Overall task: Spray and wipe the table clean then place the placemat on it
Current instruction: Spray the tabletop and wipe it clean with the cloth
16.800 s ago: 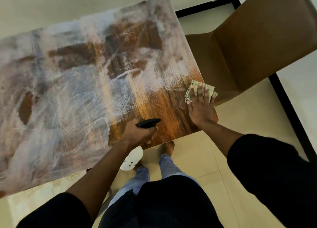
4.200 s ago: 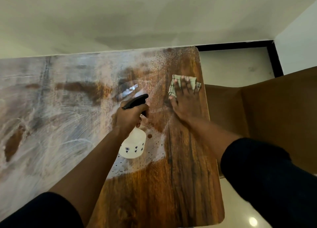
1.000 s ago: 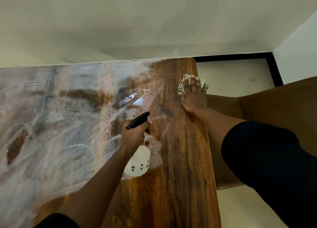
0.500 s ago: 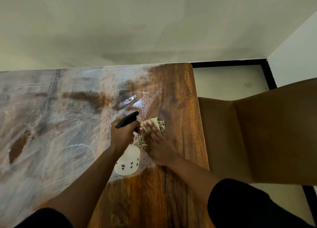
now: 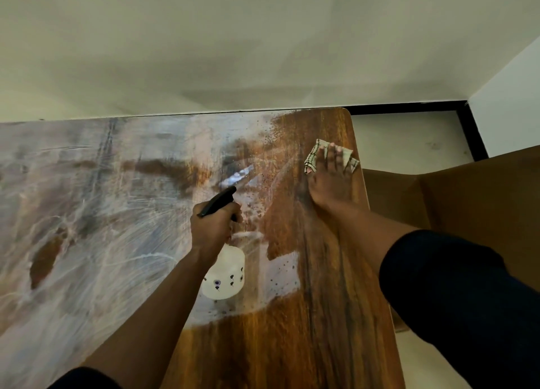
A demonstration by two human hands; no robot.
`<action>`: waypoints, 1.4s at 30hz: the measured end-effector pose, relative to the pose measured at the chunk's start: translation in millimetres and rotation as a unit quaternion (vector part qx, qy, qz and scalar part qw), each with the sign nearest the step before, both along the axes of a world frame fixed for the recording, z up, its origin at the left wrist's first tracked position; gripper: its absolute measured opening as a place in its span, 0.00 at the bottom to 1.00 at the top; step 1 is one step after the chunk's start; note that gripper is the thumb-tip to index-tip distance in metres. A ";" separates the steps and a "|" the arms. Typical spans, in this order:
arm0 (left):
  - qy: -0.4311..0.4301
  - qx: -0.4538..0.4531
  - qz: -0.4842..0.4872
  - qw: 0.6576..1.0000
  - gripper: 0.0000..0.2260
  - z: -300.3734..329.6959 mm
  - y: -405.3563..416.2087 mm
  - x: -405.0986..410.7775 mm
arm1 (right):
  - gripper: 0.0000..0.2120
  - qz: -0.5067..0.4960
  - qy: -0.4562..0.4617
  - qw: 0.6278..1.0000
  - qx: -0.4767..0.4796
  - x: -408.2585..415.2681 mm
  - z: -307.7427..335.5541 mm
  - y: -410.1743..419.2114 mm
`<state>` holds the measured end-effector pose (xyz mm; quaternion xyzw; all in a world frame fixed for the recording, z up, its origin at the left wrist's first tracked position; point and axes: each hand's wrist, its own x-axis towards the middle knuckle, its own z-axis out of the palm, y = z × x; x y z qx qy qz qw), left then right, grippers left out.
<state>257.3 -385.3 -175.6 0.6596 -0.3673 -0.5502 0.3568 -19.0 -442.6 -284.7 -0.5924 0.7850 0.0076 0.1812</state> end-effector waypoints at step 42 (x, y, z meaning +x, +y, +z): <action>-0.138 0.026 -0.003 0.990 0.09 -12.8 -151.2 147.6 | 0.34 0.047 -0.036 0.998 -0.013 160.6 14.7 -152.3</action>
